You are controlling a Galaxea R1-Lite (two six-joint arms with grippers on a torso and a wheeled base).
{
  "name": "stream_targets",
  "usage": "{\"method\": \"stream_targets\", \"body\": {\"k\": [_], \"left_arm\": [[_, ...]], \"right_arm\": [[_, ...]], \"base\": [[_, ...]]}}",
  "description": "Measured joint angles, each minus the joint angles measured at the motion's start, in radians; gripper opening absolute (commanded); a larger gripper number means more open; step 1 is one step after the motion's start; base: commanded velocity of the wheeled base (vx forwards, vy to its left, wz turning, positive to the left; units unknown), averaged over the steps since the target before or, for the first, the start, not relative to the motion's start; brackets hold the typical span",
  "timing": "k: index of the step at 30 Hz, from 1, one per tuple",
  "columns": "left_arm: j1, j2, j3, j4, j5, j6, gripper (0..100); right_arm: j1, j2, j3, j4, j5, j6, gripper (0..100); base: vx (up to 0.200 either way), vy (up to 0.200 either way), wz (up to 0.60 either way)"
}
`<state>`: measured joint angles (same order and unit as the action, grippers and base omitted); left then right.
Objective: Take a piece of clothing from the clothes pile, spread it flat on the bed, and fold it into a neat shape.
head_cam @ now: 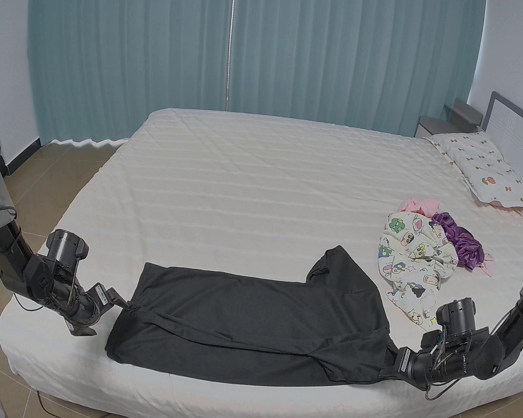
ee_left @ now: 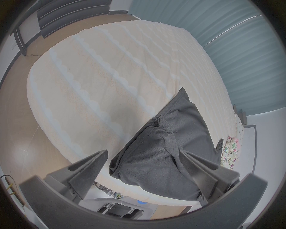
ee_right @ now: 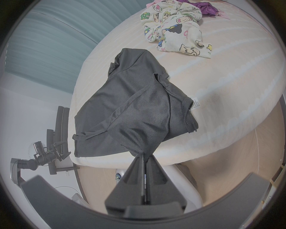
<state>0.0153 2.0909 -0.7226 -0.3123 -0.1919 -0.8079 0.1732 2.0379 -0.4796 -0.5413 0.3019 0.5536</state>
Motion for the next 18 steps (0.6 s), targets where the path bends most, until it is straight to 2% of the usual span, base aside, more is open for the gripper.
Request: {"method": "stream_targets", "body": {"k": [11, 18], "left_arm": [[0.001, 0.002, -0.001, -0.001, 0.000, 0.000, 100], [0.001, 0.006, -0.001, -0.001, 0.000, 0.000, 100]], "right_arm": [[-0.010, 0.000, -0.181, 0.007, -0.002, 0.015, 0], [-0.011, 0.098, -0.281, 0.003, -0.067, 0.020, 0]], "base": [[0.000, 0.000, 0.00], [0.000, 0.000, 0.00]]}}
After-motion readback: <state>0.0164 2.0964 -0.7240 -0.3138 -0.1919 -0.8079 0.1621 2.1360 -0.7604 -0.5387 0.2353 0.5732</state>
